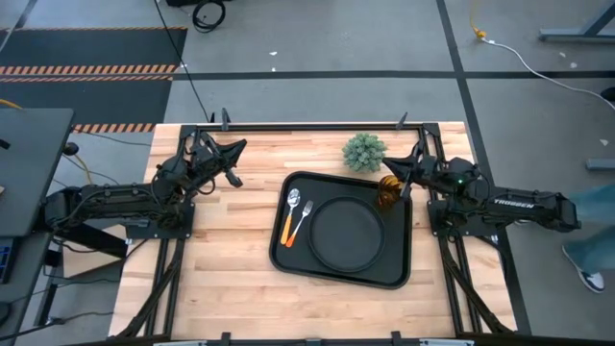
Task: Pick and place plate/cup/fork/spoon on tray
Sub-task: Return to Home Position
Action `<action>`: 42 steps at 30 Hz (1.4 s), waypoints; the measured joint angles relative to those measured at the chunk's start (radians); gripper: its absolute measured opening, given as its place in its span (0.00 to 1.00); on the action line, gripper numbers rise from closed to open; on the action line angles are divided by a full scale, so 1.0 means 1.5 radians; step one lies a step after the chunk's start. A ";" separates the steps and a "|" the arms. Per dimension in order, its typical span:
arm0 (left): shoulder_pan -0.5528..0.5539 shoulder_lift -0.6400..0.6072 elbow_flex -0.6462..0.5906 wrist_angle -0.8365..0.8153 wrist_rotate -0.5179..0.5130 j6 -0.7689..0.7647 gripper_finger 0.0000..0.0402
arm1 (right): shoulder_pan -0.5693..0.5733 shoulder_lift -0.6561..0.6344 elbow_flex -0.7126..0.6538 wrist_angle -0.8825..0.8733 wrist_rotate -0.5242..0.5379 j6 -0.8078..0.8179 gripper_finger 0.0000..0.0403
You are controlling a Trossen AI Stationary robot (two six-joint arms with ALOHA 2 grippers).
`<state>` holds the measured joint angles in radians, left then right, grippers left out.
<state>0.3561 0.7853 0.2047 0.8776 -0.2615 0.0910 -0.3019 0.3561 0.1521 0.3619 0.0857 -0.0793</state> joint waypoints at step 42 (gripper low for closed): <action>0.000 0.000 0.000 0.000 0.000 0.000 0.02 | -0.001 -0.099 0.001 -0.210 0.093 0.030 0.06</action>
<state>0.3560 0.7853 0.2047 0.8778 -0.2613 0.0910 -0.3031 0.2070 0.1535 0.0464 0.2248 -0.0344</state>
